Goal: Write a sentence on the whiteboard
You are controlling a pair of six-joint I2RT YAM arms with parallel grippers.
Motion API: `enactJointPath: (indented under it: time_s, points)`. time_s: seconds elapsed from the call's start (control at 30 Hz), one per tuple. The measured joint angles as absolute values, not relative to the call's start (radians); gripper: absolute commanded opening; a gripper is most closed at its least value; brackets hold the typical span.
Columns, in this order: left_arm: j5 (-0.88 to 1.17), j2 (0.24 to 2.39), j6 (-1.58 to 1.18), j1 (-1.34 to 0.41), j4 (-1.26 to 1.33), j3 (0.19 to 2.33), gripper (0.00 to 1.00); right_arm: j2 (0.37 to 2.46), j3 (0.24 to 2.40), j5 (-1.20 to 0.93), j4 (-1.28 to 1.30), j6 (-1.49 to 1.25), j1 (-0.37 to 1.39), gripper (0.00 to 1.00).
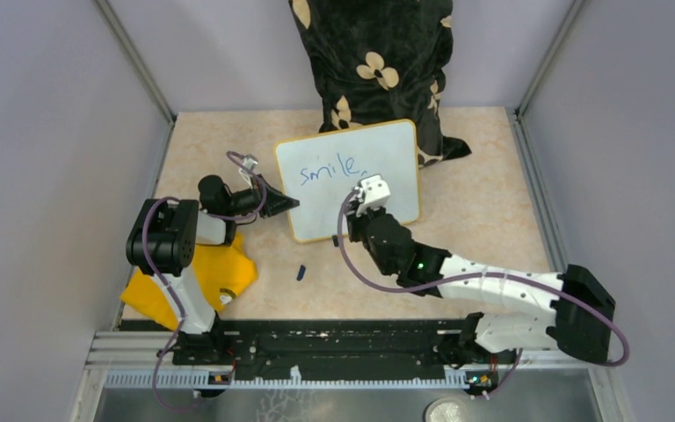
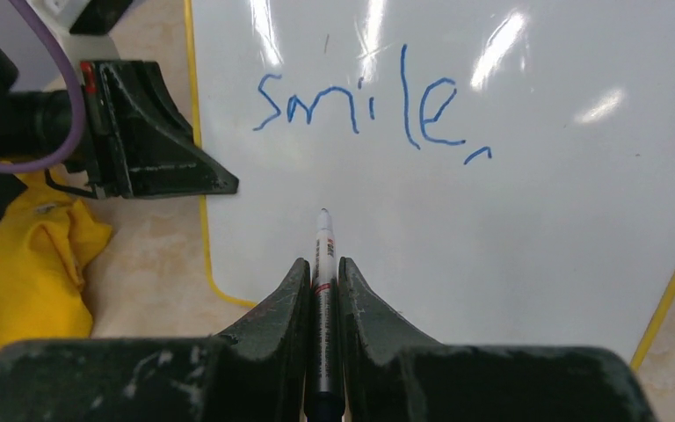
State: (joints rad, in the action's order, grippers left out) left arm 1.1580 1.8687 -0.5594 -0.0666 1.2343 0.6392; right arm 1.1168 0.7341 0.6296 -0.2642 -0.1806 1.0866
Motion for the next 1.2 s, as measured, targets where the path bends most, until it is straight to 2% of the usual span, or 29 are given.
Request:
enactJointPath:
  time_s: [0.27,0.7,1.2]
  points:
    - [1.158,1.869,-0.556,-0.067,1.230,0.641,0.00,1.346,0.789,0.720,-0.279,-0.138,1.160,0.00]
    - [1.158,1.869,-0.556,-0.067,1.227,0.642,0.00,1.457,0.835,0.707,-0.379,-0.092,1.175,0.00]
    - [1.158,1.869,-0.556,-0.067,1.226,0.643,0.00,1.602,0.872,0.844,-0.451,-0.041,1.250,0.00]
